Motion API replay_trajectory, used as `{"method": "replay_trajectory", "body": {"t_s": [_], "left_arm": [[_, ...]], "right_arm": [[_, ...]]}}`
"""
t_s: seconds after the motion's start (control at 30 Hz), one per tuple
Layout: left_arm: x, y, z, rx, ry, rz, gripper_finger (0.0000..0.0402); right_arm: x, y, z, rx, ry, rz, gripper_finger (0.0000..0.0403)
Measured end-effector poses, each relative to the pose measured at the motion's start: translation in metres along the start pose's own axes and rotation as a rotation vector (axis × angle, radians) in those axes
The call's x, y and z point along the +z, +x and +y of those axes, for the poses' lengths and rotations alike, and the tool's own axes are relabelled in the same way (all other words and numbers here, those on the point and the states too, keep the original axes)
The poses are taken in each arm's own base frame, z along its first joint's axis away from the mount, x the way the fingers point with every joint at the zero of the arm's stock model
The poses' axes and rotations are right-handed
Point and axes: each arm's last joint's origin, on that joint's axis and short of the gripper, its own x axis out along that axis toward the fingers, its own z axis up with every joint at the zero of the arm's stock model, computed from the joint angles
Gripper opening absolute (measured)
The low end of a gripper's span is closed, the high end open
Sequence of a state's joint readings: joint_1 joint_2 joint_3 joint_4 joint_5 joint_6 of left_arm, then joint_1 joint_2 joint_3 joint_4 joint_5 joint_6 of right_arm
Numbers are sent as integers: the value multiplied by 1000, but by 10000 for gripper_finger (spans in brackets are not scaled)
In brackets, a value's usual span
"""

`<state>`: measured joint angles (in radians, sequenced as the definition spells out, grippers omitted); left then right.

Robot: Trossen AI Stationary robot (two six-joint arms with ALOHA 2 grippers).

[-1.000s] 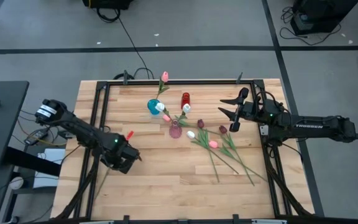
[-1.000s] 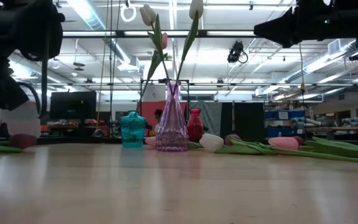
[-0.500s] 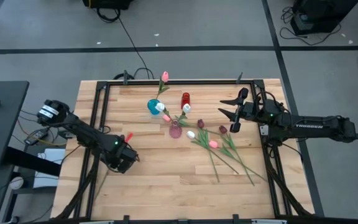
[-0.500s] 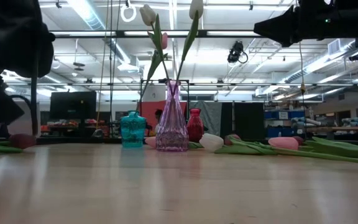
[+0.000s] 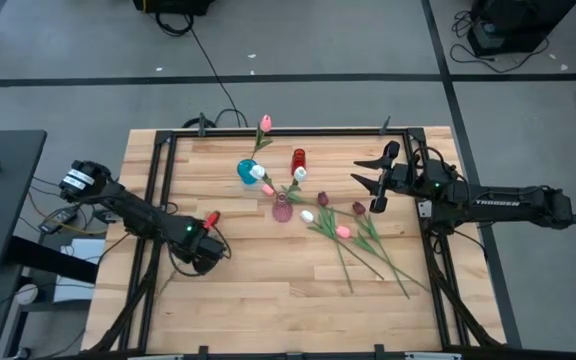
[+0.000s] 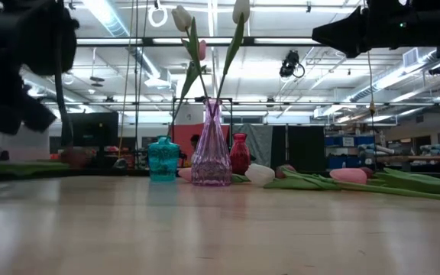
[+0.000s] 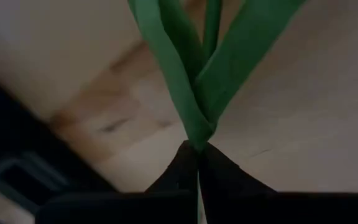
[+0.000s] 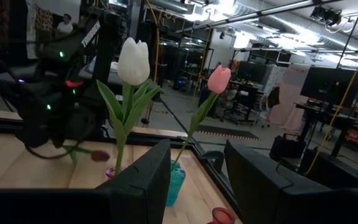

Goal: Sort flowers into vase by color
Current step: Put the left red tulip into the red vase

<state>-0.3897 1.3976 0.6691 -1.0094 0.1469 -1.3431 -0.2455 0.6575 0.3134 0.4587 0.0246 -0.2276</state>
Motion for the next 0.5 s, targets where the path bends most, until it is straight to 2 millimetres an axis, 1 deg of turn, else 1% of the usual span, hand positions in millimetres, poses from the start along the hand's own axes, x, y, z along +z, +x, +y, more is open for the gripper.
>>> {"method": "replay_trajectory", "body": {"t_s": [0.1,0.2,0.33,0.5], "left_arm": [[4,-20,-1,-18,-11,-97,3],[10,-39,6,-57,-30,-245,2],[20,-59,26,-128,-90,-424,1],[37,-73,53,-182,-141,-570,1]], "right_arm": [[-1,0,0,1,0,6,165],[-1,1,0,2,0,7,165],[-1,1,0,1,0,6,165],[-1,1,0,2,0,7,165]]}}
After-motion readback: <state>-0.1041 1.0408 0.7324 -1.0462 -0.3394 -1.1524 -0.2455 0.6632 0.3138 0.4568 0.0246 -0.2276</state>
